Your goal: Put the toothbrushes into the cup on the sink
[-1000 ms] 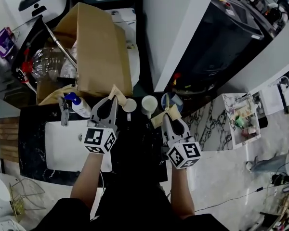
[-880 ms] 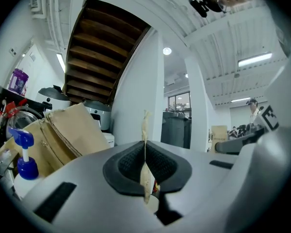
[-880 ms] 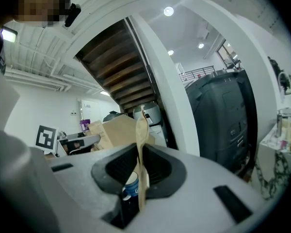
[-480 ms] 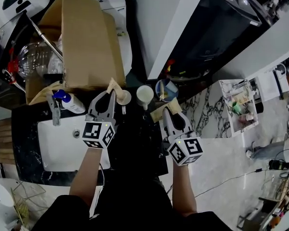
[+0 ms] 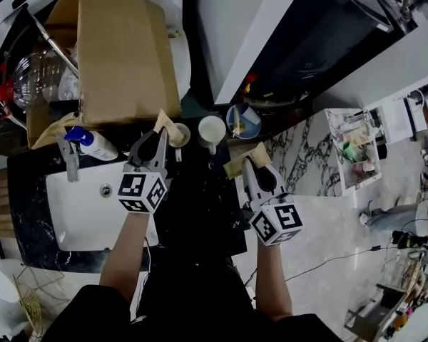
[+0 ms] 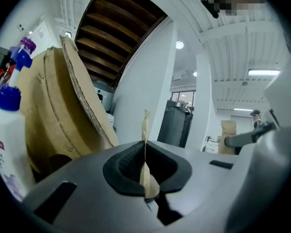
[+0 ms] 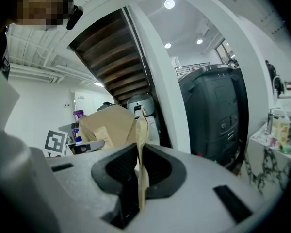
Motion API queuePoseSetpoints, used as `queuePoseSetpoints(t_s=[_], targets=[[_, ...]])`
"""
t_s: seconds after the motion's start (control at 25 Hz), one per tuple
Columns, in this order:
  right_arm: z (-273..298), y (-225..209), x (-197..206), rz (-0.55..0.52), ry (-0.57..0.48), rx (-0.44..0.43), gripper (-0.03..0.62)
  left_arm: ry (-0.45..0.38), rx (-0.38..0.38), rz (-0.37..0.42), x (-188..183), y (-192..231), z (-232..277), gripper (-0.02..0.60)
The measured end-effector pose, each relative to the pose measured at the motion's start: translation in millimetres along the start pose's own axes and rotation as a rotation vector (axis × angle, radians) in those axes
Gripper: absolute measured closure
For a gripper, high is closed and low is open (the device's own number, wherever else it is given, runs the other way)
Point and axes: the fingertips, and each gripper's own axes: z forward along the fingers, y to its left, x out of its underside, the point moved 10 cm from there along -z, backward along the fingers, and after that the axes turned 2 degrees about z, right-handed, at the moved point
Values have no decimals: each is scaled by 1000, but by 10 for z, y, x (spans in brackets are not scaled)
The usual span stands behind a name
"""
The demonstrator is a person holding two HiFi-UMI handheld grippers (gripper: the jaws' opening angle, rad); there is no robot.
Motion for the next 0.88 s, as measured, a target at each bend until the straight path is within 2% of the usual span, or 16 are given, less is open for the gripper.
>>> queuePoseSetpoints(t_s=[0.48,0.72,0.88], targets=[[81,-30,194,34,16,12,549,31,-22,-64,245,83,92,577],[115,-2,220,39,19,14,549,36,-25,-52,278,112,105,577],[139,-2,222,47,20,12,549,41,-59,-42,298,181,111,577]])
